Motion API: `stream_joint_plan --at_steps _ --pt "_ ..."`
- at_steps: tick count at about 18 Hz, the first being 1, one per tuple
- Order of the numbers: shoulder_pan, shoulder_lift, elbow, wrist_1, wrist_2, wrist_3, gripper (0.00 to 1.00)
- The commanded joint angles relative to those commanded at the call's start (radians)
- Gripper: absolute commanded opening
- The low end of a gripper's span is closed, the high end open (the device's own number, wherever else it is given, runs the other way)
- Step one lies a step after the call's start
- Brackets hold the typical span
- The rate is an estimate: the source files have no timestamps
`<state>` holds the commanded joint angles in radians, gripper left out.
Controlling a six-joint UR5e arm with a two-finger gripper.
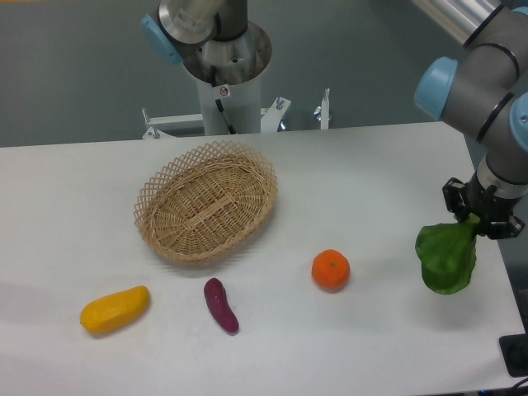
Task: Pick up the green vegetable from the table
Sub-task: 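Lift the held bok choy up off the table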
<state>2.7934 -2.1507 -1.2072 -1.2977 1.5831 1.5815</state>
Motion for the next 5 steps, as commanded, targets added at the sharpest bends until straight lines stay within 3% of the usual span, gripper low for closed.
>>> stream_joint_plan --at_steps 5 --pt "-0.002 0.000 -0.003 0.002 -0.002 0.000 0.23"
